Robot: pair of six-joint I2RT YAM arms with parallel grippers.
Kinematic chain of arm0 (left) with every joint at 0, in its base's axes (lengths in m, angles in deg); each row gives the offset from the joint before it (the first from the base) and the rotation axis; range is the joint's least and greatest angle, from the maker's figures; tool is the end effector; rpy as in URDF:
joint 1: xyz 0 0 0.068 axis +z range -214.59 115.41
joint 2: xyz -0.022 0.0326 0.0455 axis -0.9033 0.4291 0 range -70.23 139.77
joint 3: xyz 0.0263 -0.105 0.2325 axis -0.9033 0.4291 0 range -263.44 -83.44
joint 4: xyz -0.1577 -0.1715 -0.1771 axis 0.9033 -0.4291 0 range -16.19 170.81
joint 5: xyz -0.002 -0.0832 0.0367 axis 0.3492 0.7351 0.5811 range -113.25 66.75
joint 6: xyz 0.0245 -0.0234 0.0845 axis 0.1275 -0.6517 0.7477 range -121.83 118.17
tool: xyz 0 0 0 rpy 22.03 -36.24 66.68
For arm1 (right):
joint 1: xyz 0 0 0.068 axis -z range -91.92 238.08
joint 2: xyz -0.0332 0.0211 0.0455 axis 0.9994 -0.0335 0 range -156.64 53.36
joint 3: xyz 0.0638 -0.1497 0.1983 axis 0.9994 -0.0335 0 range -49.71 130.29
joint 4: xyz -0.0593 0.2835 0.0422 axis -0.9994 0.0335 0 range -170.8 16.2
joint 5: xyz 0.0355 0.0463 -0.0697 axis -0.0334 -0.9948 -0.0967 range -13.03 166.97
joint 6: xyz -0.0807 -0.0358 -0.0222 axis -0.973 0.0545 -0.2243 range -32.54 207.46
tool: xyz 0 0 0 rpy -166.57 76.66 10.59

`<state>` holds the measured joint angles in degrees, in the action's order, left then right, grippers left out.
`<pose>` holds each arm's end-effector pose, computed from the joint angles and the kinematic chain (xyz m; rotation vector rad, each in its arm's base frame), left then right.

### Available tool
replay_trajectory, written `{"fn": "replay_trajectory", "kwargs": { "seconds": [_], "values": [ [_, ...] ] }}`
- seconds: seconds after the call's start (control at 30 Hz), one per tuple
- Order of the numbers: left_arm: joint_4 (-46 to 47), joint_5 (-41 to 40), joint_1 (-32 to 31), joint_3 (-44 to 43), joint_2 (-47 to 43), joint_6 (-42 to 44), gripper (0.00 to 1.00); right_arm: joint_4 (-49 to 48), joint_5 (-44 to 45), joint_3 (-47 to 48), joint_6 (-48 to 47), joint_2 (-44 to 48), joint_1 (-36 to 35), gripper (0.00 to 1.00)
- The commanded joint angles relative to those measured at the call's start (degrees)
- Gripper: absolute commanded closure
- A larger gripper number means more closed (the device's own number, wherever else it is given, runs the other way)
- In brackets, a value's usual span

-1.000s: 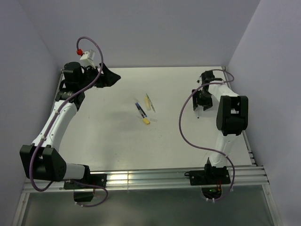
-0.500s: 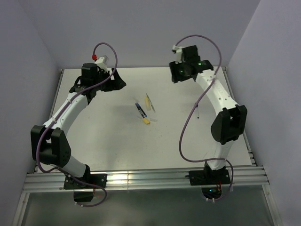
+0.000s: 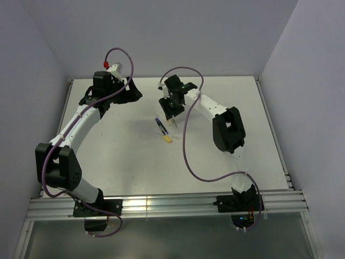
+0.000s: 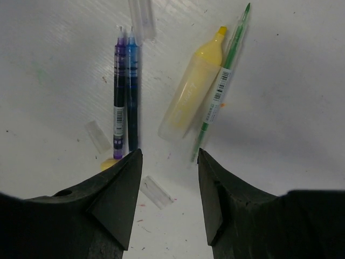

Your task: Insert the pens into the pen caps

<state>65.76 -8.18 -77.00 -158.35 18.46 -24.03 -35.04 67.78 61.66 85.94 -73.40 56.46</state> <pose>0.4179 -0.1136 0.2790 -0.0155 2.1182 -0.6381 0.4415 0.2871 0.1603 -0.8145 2.5439 0.3859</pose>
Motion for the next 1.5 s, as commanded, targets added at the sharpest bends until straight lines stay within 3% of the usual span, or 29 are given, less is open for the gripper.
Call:
{"fn": "replay_trajectory", "kwargs": {
  "seconds": [0.0,0.87,1.07,1.27,1.37,1.47],
  "values": [
    [1.07,-0.30,0.27,-2.17,-0.97,-0.22,0.16,0.39,-0.12,3.94,1.43,-1.03,-0.20,0.47],
    [1.25,1.72,2.03,-1.81,0.70,-1.09,0.16,0.30,2.33,7.89,5.21,-10.96,-1.78,0.53],
    [1.08,1.45,2.30,-1.90,1.14,-1.01,0.16,0.12,4.44,8.07,5.47,-12.28,-2.66,0.63],
    [-0.68,3.12,3.52,-3.92,1.93,-2.06,0.16,-0.58,7.34,7.63,5.82,-9.30,-2.58,0.85],
    [1.24,8.12,5.19,-3.58,0.88,-3.64,0.15,-2.77,2.79,6.67,6.44,-3.86,0.14,1.00],
    [7.47,14.01,6.43,-0.94,-1.93,-5.39,0.16,-5.40,-3.01,5.09,5.39,2.82,2.78,1.00]
  ]
}}
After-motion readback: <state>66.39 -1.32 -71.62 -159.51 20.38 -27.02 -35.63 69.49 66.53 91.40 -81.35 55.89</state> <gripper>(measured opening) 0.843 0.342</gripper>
